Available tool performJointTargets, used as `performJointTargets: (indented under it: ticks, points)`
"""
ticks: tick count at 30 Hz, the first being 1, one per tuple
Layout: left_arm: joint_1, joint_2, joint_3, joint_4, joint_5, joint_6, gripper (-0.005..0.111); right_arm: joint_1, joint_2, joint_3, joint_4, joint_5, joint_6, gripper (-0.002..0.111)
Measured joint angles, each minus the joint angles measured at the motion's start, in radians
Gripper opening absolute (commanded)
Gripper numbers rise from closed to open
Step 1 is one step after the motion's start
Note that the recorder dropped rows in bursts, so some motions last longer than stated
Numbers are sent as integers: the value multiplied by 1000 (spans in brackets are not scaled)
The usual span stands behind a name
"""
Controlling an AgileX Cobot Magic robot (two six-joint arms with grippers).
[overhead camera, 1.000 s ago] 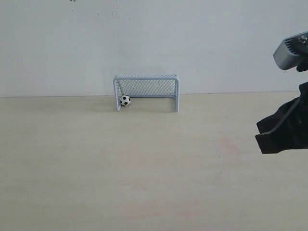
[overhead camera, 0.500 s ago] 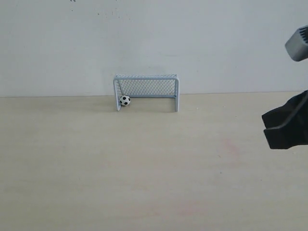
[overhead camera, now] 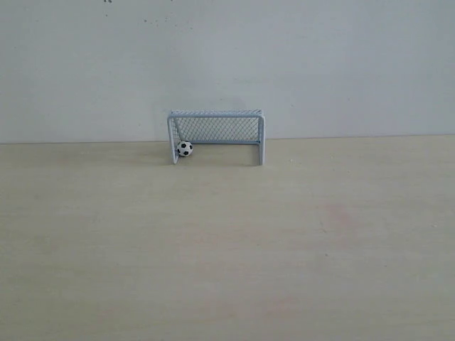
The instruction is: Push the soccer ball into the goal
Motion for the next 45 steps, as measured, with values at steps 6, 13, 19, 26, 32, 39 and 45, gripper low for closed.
performJointTargets:
  ticks: [6, 13, 19, 26, 32, 39, 45]
  points:
    - [0, 0, 0, 0, 0, 0, 4, -61, -122, 132, -5, -82, -14, 0]
    - [0, 0, 0, 0, 0, 0, 4, -147, -256, 360, -14, -175, -14, 0]
    - [0, 0, 0, 0, 0, 0, 4, -222, -380, 537, -13, -292, -14, 0]
    - [0, 0, 0, 0, 0, 0, 4, -260, -470, 747, 8, -326, 43, 0]
    - [0, 0, 0, 0, 0, 0, 4, -260, -538, 751, 14, -303, 56, 0]
    - [0, 0, 0, 0, 0, 0, 4, -267, -577, 752, 6, -207, 75, 0]
    - [0, 0, 0, 0, 0, 0, 4, -281, -579, 752, -110, -201, 221, 0]
